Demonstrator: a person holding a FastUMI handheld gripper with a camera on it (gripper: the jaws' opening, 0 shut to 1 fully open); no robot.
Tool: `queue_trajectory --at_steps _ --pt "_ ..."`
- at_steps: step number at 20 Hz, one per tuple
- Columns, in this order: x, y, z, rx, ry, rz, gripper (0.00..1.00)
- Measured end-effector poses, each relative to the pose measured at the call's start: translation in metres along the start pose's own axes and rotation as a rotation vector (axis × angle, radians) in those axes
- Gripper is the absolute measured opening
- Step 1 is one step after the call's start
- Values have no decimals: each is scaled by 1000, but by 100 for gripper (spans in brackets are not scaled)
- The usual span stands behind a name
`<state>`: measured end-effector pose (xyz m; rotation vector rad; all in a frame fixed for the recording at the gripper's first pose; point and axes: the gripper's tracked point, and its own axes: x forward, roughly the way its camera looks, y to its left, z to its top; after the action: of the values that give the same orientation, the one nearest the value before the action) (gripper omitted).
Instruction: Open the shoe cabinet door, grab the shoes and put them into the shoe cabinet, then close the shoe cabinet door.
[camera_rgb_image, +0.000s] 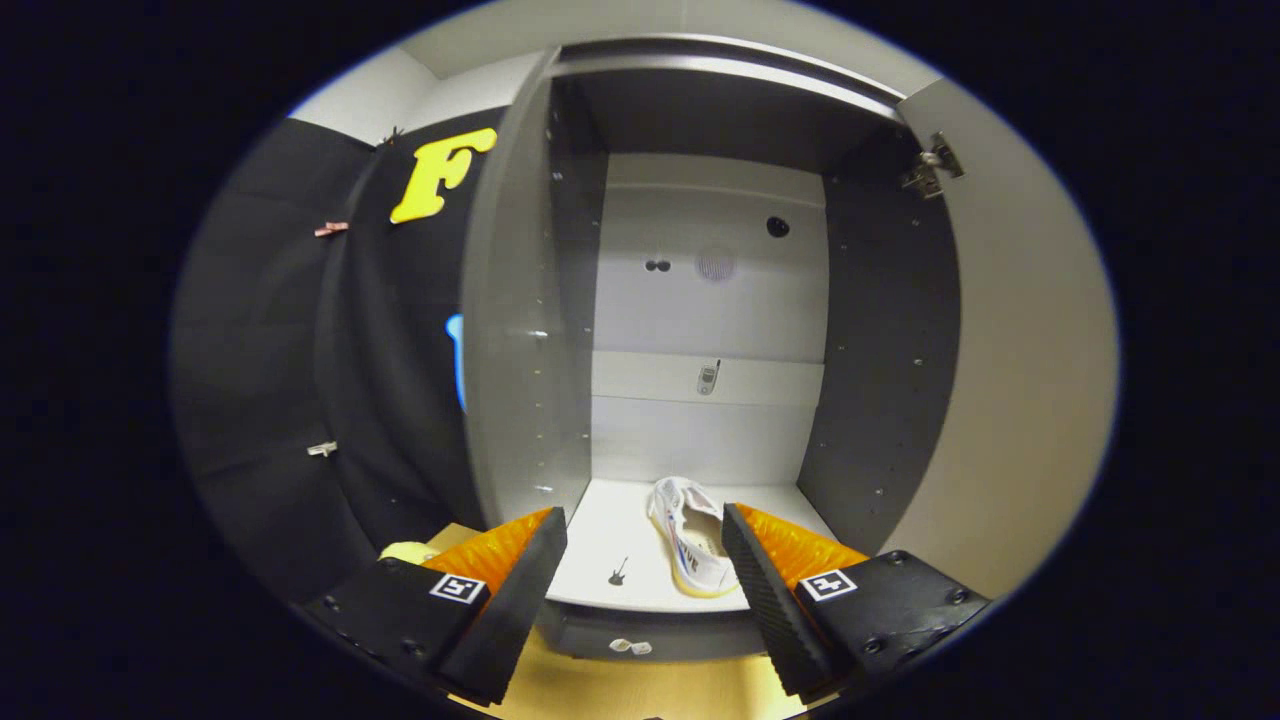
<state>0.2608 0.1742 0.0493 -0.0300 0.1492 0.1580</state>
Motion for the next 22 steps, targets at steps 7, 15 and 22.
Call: queue_trajectory --at_steps 7,15,22 --pt "-121 3 -32 75 -36 10 98" --pt "-245 -64 -91 123 45 -40 98" --pt "-323 -173 -68 179 -18 -69 99"
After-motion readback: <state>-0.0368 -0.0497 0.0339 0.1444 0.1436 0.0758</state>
